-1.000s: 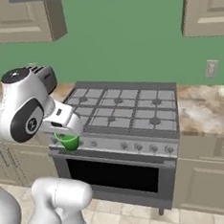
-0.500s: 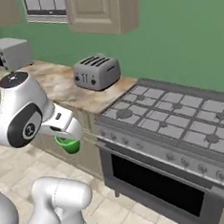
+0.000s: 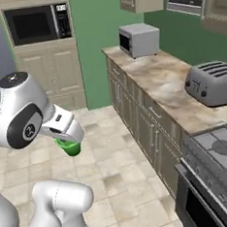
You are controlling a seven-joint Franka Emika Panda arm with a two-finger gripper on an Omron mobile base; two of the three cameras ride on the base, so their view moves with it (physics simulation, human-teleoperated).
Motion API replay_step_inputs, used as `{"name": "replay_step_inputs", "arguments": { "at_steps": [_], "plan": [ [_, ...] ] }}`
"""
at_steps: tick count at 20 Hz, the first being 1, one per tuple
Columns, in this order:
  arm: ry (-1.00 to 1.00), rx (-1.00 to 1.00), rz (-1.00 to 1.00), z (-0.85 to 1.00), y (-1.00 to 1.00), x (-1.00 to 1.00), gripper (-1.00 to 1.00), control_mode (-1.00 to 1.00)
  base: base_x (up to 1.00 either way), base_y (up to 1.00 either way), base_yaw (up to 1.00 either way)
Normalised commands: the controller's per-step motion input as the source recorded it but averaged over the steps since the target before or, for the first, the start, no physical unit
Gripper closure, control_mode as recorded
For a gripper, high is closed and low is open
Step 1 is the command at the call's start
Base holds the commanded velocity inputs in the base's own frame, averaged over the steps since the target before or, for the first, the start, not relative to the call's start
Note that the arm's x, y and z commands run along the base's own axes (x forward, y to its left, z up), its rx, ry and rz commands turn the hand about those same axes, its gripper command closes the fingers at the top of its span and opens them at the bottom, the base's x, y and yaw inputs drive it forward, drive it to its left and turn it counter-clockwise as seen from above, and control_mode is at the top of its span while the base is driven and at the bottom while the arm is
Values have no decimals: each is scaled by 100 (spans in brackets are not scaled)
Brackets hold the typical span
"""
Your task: Pick the cup and bowl from the counter and place them on the counter next to the sink.
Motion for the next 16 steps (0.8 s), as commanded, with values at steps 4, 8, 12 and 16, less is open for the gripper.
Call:
{"name": "replay_step_inputs", "arguments": {
  "at_steps": [4, 8, 12, 16],
  "plan": [
    [0, 0, 0, 0, 0, 0, 100, 100, 0, 0, 100],
    [0, 0, 0, 0, 0, 0, 100, 100, 0, 0, 100],
    [0, 0, 0, 0, 0, 0, 100, 100, 0, 5, 100],
    [0, 0, 0, 0, 0, 0, 100, 100, 0, 3, 100]
  ]
}}
